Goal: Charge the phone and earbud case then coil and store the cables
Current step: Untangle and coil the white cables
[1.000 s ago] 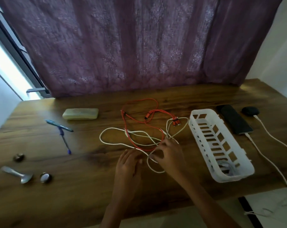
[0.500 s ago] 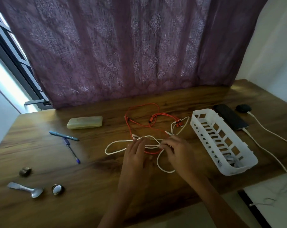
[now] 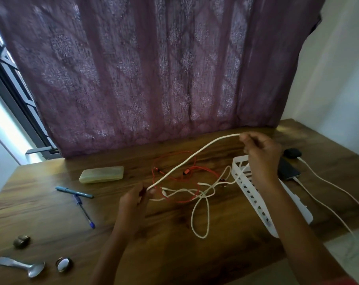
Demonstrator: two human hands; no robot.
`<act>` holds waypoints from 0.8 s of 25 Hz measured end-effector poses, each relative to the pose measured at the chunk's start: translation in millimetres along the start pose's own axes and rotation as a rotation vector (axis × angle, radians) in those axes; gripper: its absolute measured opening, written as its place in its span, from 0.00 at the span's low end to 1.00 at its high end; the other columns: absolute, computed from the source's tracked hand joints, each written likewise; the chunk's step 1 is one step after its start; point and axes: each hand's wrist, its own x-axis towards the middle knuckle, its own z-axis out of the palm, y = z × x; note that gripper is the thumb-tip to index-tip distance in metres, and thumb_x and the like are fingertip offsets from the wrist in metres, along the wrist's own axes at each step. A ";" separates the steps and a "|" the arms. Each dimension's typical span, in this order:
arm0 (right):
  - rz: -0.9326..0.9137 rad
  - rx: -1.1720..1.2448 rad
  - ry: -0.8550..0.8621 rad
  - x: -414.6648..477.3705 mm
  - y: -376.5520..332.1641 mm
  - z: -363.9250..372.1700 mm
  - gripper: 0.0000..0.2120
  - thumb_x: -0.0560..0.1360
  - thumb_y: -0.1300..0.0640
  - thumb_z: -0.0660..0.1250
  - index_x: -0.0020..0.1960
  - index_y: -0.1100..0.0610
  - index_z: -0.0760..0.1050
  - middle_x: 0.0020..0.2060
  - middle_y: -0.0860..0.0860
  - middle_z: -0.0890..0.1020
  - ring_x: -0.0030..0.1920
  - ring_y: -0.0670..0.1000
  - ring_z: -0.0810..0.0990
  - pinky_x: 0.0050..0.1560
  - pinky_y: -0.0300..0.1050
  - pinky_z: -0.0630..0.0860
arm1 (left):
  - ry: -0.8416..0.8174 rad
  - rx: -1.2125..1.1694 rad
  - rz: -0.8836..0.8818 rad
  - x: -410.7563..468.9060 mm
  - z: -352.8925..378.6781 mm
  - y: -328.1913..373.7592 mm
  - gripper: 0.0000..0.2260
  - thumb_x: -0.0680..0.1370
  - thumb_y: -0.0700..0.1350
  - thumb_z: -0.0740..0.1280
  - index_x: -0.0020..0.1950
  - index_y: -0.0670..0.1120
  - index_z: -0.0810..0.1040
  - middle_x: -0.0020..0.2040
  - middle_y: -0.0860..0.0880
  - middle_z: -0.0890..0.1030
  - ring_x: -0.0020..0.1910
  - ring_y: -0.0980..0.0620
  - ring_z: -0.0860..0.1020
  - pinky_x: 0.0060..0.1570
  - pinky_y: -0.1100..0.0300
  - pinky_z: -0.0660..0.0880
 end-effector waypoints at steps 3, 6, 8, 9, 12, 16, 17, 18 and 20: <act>0.093 -0.112 -0.085 7.6 9.6 5.9 0.06 0.75 0.58 0.67 0.51 0.56 0.78 0.40 0.48 0.80 0.41 0.47 0.79 0.38 0.35 0.73 | 0.058 -0.205 0.031 9.2 -3.6 12.6 0.11 0.79 0.45 0.61 0.36 0.45 0.74 0.32 0.46 0.77 0.32 0.52 0.74 0.34 0.56 0.70; -0.054 -0.424 -0.284 -3.2 5.9 17.6 0.19 0.74 0.57 0.67 0.65 0.53 0.71 0.61 0.50 0.75 0.59 0.48 0.74 0.54 0.37 0.69 | 0.082 -0.373 0.073 21.1 -2.7 45.4 0.13 0.80 0.43 0.59 0.37 0.52 0.76 0.34 0.50 0.79 0.31 0.59 0.74 0.33 0.63 0.71; -0.327 -0.354 -0.434 -18.0 -10.3 29.1 0.21 0.74 0.53 0.68 0.66 0.51 0.70 0.64 0.48 0.73 0.65 0.46 0.70 0.61 0.39 0.66 | 0.046 -0.344 0.126 30.9 2.0 65.3 0.13 0.79 0.42 0.59 0.36 0.54 0.74 0.33 0.52 0.79 0.31 0.60 0.73 0.32 0.66 0.70; -0.408 -0.285 -0.548 -25.9 -18.7 35.9 0.20 0.73 0.52 0.68 0.65 0.52 0.72 0.62 0.47 0.75 0.64 0.44 0.71 0.62 0.39 0.67 | 0.034 -0.299 0.163 35.7 5.1 74.6 0.13 0.79 0.42 0.60 0.35 0.53 0.73 0.32 0.52 0.77 0.31 0.59 0.72 0.31 0.65 0.69; -0.480 -0.220 -0.661 -35.5 -32.5 49.2 0.13 0.74 0.56 0.68 0.58 0.54 0.78 0.51 0.47 0.82 0.51 0.38 0.77 0.53 0.31 0.72 | 0.042 -0.222 0.231 50.1 10.6 98.9 0.10 0.79 0.42 0.60 0.37 0.47 0.72 0.30 0.50 0.74 0.30 0.57 0.70 0.31 0.61 0.68; -0.245 0.107 -0.456 -6.4 -41.9 43.1 0.05 0.75 0.60 0.66 0.48 0.56 0.81 0.33 0.46 0.82 0.34 0.43 0.80 0.39 0.34 0.77 | 0.068 -0.305 0.194 61.3 13.1 105.5 0.10 0.78 0.43 0.62 0.36 0.50 0.70 0.28 0.50 0.71 0.28 0.50 0.69 0.28 0.54 0.70; -0.186 0.185 -0.424 2.4 -45.3 39.9 0.05 0.75 0.61 0.66 0.47 0.56 0.81 0.32 0.48 0.82 0.33 0.45 0.81 0.40 0.37 0.78 | 0.056 -0.327 0.175 62.9 15.9 102.3 0.10 0.78 0.42 0.62 0.36 0.50 0.70 0.29 0.49 0.71 0.28 0.49 0.68 0.27 0.54 0.69; -0.150 0.251 -0.397 11.5 -48.5 36.9 0.05 0.75 0.61 0.66 0.46 0.56 0.81 0.32 0.48 0.82 0.33 0.46 0.81 0.40 0.39 0.79 | 0.038 -0.342 0.155 64.4 19.8 98.2 0.11 0.78 0.41 0.62 0.36 0.50 0.70 0.29 0.49 0.71 0.28 0.50 0.68 0.27 0.56 0.67; -0.129 0.369 -0.340 28.4 -58.1 31.7 0.08 0.76 0.64 0.65 0.43 0.55 0.80 0.31 0.49 0.80 0.32 0.46 0.79 0.41 0.43 0.81 | -0.007 -0.309 0.126 67.2 28.2 88.3 0.10 0.78 0.40 0.62 0.37 0.49 0.71 0.30 0.51 0.72 0.29 0.53 0.68 0.29 0.58 0.66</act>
